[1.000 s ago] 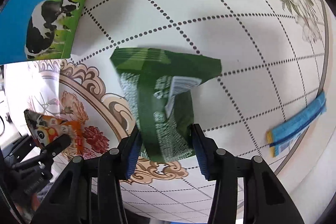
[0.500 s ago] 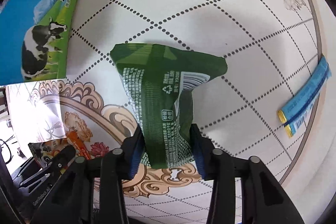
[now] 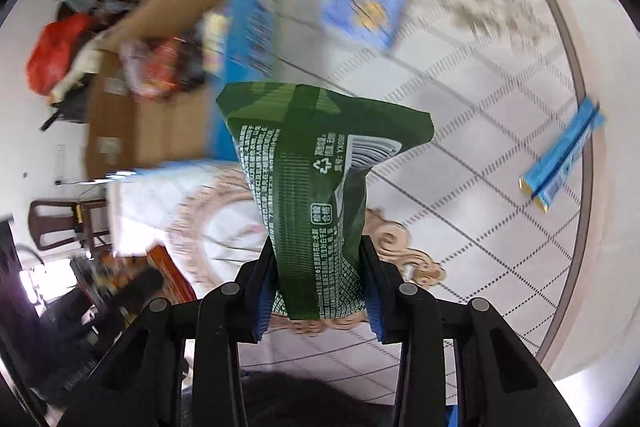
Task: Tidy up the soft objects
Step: 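Carry the green and orange bags toward the cardboard box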
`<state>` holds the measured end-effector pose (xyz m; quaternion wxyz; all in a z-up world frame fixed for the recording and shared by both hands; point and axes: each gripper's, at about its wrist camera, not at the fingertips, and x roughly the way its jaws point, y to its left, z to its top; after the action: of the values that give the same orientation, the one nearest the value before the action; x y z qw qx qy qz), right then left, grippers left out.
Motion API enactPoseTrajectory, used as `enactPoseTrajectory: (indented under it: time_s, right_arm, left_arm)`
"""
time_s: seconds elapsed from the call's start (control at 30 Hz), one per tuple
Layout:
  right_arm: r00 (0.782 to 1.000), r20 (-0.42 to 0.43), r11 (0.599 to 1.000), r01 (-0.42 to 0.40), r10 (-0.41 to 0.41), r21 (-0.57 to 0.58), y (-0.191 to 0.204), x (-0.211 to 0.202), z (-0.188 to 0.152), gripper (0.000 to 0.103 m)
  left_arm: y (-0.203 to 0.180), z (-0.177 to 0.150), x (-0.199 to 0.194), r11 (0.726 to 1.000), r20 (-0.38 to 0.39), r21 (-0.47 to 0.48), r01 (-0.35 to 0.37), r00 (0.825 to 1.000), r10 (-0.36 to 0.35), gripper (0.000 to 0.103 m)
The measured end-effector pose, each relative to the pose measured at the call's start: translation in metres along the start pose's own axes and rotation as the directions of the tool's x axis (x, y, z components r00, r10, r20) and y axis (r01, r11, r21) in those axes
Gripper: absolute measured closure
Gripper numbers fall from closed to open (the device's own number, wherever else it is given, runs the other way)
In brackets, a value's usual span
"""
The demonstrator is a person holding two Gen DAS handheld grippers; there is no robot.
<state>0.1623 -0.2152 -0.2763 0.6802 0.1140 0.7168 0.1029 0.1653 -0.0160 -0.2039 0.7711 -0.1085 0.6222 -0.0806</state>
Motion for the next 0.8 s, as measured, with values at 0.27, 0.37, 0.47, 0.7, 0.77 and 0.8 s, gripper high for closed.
enactPoseTrajectory:
  time_s: [0.27,0.37,0.47,0.7,0.77,0.8]
  right_arm:
    - [0.997,0.077,0.996,-0.003,0.010,-0.085,0.091,-0.036,0.048,0.063]
    - [0.997,0.077,0.995,0.030,-0.022,-0.096,0.117,-0.024,0.071,0.063]
    - [0.998,0.045,0.995,0.051,-0.047,-0.091,0.134,-0.002,0.090,0.063]
    - [0.987,-0.070,0.987,0.138,-0.144,-0.088,0.151,0.073,0.125,0.063]
    - [0.980,-0.107,0.983,0.161,-0.170,-0.084,0.154,0.094,0.130,0.063]
    - [0.977,-0.117,0.982,0.171,-0.180,-0.086,0.152,0.103,0.132,0.063]
  left_arm:
    - [0.062,0.075,-0.048,0.991,0.123,0.044,-0.123,0.985,0.117,0.062]
    - [0.090,0.094,-0.032,0.987,0.068,0.039,-0.155,0.986,0.152,0.062]
    - [0.117,0.108,-0.006,0.980,-0.001,0.044,-0.193,0.981,0.193,0.062]
    - [0.165,0.124,0.053,0.971,-0.172,0.043,-0.235,0.956,0.238,0.062]
    - [0.177,0.125,0.073,0.968,-0.233,0.048,-0.246,0.940,0.251,0.062]
    - [0.182,0.125,0.080,0.967,-0.251,0.049,-0.252,0.933,0.256,0.062]
